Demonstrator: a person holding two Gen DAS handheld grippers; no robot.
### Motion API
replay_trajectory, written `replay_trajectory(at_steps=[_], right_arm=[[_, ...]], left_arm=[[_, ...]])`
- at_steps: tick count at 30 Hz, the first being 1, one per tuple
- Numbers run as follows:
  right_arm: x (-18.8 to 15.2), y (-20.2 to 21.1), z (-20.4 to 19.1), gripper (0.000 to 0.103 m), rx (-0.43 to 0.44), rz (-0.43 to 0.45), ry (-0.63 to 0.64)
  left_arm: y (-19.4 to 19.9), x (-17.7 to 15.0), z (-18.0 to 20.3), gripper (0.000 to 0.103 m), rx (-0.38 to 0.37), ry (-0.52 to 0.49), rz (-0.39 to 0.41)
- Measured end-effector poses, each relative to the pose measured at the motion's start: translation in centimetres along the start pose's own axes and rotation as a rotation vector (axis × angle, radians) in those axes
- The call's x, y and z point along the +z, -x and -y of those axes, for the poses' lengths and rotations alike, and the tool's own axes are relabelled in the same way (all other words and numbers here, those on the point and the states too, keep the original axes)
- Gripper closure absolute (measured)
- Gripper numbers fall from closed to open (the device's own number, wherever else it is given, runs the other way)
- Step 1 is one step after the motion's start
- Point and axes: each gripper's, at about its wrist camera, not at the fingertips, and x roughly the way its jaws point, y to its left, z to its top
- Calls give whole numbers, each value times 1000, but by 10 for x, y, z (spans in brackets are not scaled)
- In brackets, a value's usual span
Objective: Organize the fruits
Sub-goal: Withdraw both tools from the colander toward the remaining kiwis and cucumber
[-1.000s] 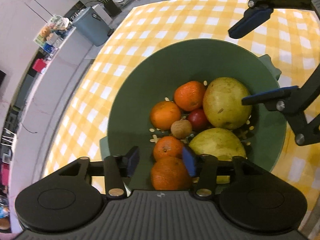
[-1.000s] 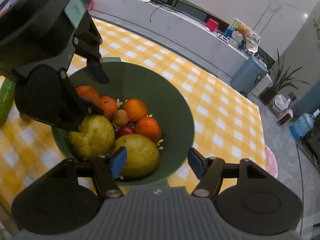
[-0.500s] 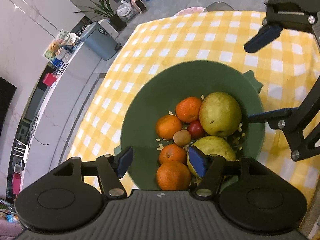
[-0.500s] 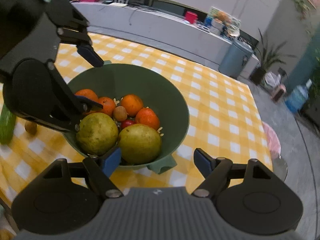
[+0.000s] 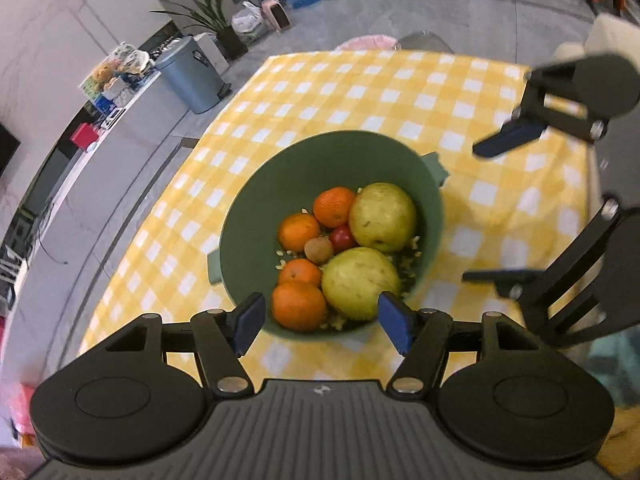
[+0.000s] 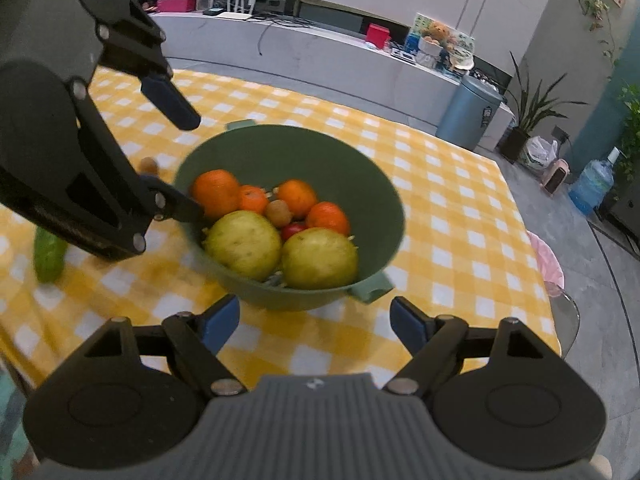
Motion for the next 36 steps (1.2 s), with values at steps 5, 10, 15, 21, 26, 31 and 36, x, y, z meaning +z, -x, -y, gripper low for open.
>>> replay_trajectory(at_steps=[5,10,15,21,26,31,36], right_arm=[[-7,7,-21,24,32,3,17],[-14,4,-39,24,73,-19,0],[-15,-1,-55,24,110,-40,-26],[-9,-10,-76,26,116,-59,-41],[-3,-12,-91,31,127,-60,-40],[2,-19,-102,40,148,-37,-43],[4,-24,-113,61,177,-13,-94]], left_arm=[[16,-28,2,27,20,68,-9],[19,-60,-2,27,31,170,-62],[20,-88,-5,27,20,260,-97],[15,-111,-14,27,33,357,-120],[18,-127,-27,29,57,401,-117],[23,-140,-43,36,66,438,-92],[26,-154,-49,39,57,430,-75]])
